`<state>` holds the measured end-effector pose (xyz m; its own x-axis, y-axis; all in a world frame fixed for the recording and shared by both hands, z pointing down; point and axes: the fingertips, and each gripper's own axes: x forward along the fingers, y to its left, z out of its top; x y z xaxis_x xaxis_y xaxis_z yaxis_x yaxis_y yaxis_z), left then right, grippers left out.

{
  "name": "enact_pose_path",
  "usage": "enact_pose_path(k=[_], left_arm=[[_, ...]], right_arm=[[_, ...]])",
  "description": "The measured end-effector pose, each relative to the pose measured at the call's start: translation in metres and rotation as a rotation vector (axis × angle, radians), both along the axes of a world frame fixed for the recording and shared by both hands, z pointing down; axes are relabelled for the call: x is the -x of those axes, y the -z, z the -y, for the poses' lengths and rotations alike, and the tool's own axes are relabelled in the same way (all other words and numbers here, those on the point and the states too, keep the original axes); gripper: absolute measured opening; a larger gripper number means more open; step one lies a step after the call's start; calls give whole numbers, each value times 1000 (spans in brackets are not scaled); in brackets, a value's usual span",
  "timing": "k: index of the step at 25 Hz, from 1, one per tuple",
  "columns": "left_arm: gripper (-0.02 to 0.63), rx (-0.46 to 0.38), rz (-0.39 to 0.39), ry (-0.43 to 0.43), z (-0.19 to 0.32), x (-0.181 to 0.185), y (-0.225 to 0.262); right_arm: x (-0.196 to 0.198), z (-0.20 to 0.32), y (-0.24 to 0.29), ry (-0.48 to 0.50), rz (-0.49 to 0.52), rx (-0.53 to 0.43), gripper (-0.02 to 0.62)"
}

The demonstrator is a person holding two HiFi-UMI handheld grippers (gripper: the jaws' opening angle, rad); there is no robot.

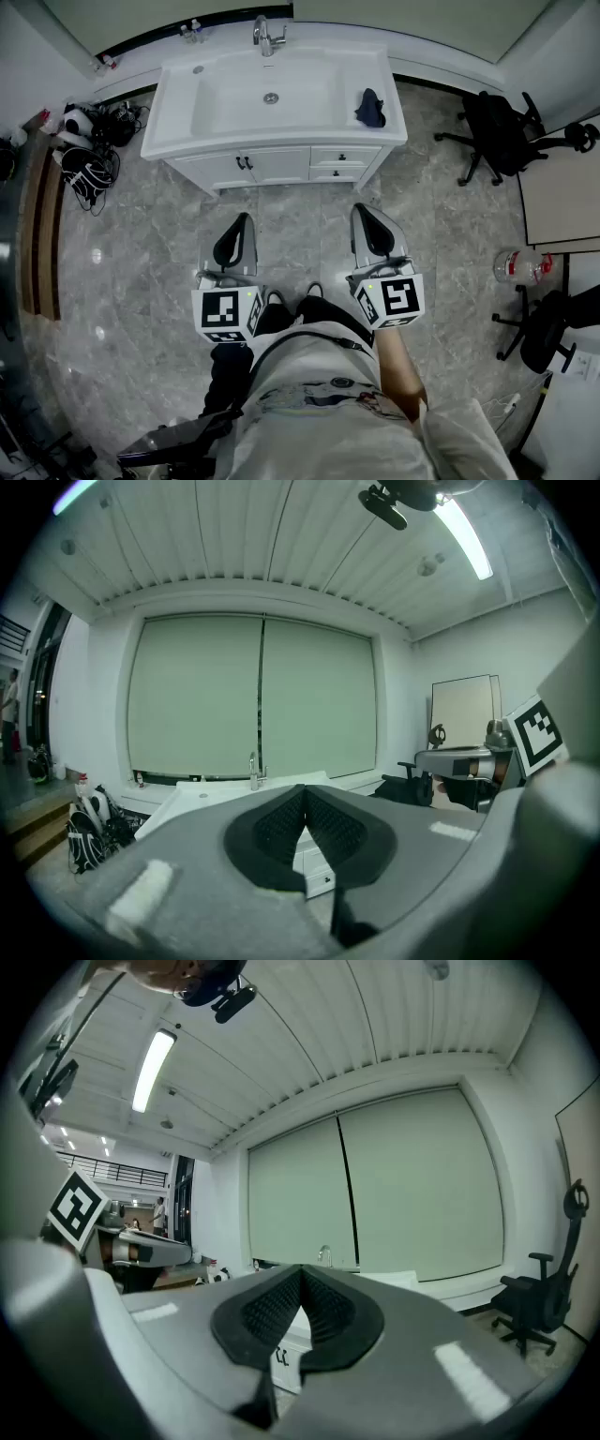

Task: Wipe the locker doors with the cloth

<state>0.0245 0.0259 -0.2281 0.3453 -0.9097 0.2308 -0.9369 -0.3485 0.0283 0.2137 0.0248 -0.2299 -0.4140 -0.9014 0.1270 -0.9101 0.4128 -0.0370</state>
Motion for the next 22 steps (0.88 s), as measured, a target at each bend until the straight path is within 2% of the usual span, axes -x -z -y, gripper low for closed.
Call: enact_pose_path(k=[7, 14, 20, 22], left_arm=[[2, 2, 7, -2, 8, -18, -3], [2, 22, 22, 7, 25, -17, -9], [2, 75, 16, 2, 71, -28, -59], [2, 74, 15, -4, 102, -18, -60]], right_arm=[[-15, 9, -5, 8, 4, 1, 2], [-19, 33, -16, 9, 41, 27, 5], [-35, 76, -62, 5, 37, 85, 5], [-26, 106, -70, 2, 39, 94, 5]])
